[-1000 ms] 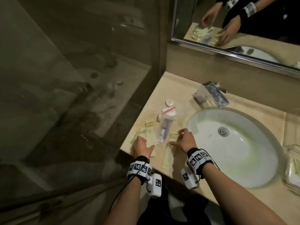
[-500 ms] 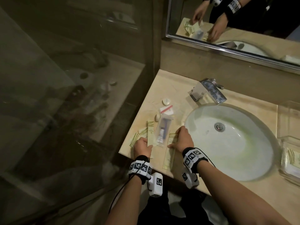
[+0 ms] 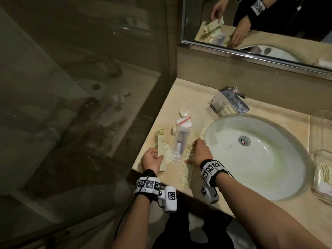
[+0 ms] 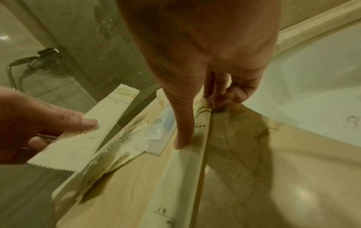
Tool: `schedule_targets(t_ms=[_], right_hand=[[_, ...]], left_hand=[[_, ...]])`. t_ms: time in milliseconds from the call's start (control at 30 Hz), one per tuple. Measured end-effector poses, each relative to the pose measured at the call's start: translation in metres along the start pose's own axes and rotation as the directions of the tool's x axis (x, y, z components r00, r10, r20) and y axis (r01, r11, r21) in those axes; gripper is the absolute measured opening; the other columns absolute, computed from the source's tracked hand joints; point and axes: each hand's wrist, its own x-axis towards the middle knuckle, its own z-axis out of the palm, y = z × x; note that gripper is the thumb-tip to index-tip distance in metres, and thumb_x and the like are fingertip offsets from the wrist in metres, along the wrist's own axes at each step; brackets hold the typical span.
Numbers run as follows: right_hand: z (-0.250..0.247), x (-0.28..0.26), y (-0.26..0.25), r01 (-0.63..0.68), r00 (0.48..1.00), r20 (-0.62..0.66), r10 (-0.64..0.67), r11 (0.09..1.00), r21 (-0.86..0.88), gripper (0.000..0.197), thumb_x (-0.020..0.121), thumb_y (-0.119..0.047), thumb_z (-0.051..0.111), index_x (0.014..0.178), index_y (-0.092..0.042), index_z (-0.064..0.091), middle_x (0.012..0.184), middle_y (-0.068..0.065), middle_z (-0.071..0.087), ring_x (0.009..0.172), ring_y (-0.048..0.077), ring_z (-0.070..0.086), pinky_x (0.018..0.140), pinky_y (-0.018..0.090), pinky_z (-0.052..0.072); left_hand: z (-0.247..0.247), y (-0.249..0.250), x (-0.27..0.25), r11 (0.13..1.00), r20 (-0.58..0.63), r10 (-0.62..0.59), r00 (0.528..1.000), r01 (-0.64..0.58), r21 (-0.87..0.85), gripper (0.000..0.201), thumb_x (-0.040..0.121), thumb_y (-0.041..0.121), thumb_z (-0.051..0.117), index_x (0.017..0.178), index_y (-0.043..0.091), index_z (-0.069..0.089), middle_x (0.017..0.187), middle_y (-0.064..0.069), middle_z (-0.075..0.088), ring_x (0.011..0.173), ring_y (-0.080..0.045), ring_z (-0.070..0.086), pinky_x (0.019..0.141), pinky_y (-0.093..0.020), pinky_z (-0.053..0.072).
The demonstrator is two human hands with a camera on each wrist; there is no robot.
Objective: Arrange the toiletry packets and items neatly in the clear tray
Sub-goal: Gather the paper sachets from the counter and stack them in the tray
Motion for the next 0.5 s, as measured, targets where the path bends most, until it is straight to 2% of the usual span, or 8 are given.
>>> schedule_targets(t_ms=[100,200,300,400,500], right_hand=[[-0.001,0.003,0.003,-0.001,1.000,0.016,0.002,0.999,-0.050,0.075,0.058,-0.028,0.093,0.116,-0.012,0.048,0.123,0.008,0.045,0.112,0.027,0.050,0.096,0.040,0.049],[-0.001,0.003,0.003,0.012,1.000,0.014,-0.011,0.998,-0.056,0.074,0.057,-0.027,0.093,0.113,-0.011,0.047,0.121,0.009,0.043,0.109,0.028,0.052,0.093,0.042,0.051],[-0.001,0.003,0.003,0.036,0.999,0.023,-0.036,0.999,-0.029,0.081,0.057,-0.023,0.093,0.119,-0.009,0.042,0.122,0.011,0.050,0.108,0.029,0.057,0.092,0.042,0.051],[-0.004,0.006,0.004,0.051,0.998,0.044,-0.049,0.998,-0.044,0.083,0.056,-0.025,0.094,0.120,-0.010,0.043,0.123,0.010,0.050,0.110,0.029,0.056,0.095,0.042,0.050],[-0.008,0.009,0.006,0.049,0.996,0.074,-0.042,0.995,-0.091,0.076,0.060,-0.026,0.091,0.120,-0.008,0.048,0.122,0.010,0.049,0.112,0.028,0.055,0.097,0.040,0.049]], left_hand=[[-0.001,0.005,-0.004,1.000,-0.016,0.010,1.000,-0.010,-0.017,0.024,0.078,0.009,0.075,0.098,0.007,0.064,0.079,-0.005,0.062,0.078,-0.021,0.060,0.085,-0.033,0.052],[-0.001,0.009,-0.008,0.998,-0.029,0.009,1.000,-0.011,-0.061,0.025,0.078,0.008,0.075,0.100,0.007,0.064,0.075,-0.002,0.060,0.077,-0.021,0.060,0.083,-0.037,0.055],[-0.002,0.012,-0.012,0.997,-0.036,0.010,0.999,-0.013,-0.075,0.026,0.078,0.009,0.075,0.102,0.006,0.064,0.081,-0.006,0.062,0.078,-0.022,0.060,0.080,-0.035,0.055],[-0.001,0.014,-0.017,0.996,-0.033,0.005,0.999,-0.008,-0.085,0.026,0.079,0.009,0.074,0.102,0.007,0.063,0.086,-0.007,0.063,0.081,-0.022,0.061,0.079,-0.033,0.053],[0.001,0.014,-0.018,0.996,-0.011,-0.021,1.000,0.020,-0.090,0.026,0.080,0.009,0.073,0.104,0.010,0.063,0.093,-0.007,0.064,0.087,-0.022,0.061,0.087,-0.036,0.054]])
